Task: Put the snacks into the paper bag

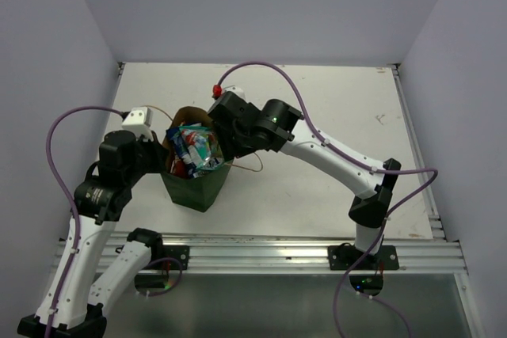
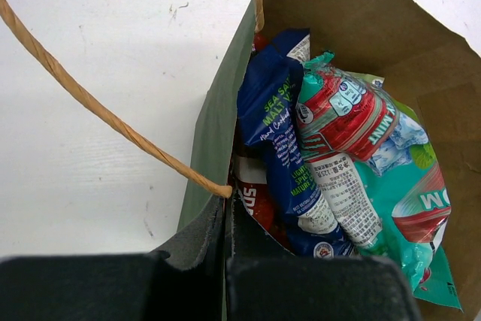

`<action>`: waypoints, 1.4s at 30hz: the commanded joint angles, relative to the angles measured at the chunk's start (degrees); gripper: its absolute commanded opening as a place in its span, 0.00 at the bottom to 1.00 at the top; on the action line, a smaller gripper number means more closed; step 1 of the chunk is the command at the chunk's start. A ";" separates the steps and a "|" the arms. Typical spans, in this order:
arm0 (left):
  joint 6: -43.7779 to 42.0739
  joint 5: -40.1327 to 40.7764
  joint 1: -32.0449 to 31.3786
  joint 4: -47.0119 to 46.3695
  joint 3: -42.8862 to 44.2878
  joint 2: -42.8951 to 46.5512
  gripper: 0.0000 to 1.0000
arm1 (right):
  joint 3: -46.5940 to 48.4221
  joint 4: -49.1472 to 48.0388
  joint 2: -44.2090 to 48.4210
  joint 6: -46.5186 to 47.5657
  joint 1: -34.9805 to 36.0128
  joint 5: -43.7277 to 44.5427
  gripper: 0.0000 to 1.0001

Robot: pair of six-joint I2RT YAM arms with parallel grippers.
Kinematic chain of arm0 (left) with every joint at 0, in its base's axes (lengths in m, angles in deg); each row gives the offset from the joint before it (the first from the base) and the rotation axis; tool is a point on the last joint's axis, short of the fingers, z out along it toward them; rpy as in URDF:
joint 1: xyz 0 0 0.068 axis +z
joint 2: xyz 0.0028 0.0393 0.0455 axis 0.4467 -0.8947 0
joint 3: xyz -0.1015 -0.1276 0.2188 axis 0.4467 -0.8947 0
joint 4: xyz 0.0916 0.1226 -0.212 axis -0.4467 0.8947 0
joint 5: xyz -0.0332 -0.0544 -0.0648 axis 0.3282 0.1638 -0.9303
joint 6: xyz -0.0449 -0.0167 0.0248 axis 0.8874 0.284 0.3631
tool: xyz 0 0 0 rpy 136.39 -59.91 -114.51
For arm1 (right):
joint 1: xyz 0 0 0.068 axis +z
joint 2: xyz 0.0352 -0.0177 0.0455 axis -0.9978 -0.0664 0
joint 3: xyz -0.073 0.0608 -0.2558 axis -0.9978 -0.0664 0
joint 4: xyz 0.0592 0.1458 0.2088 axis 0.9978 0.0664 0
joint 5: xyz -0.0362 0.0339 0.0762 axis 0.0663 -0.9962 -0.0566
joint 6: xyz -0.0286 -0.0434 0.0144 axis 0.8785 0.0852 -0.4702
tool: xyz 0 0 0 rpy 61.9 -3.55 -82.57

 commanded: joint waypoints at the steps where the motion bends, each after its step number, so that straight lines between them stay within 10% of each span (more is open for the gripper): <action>1: 0.00 -0.73 -0.59 -1.70 -0.53 -0.72 0.00 | 0.40 1.99 2.83 -0.96 -0.23 2.41 0.51; 11: 0.00 -0.55 -0.59 -2.14 -0.79 -1.16 0.00 | -5.04 -2.13 1.43 -0.52 -0.32 -1.54 0.47; 14: 0.09 -0.64 -0.68 -2.49 -1.32 -1.08 0.00 | -7.16 -4.07 0.20 -0.43 -0.32 -3.82 0.00; 25: 5.70 -11.26 -1.20 -9.87 1.67 -1.25 0.00 | 16.02 11.73 -3.06 1.15 -0.58 6.19 0.00; 34: 11.60 -11.20 -4.71 -16.46 -0.62 -1.43 0.00 | 6.04 12.71 5.46 -1.48 -4.36 8.47 0.00; 42: 16.26 10.23 -31.05 -21.12 2.10 -10.28 0.00 | -4.17 10.25 12.75 -1.93 -9.19 8.30 0.00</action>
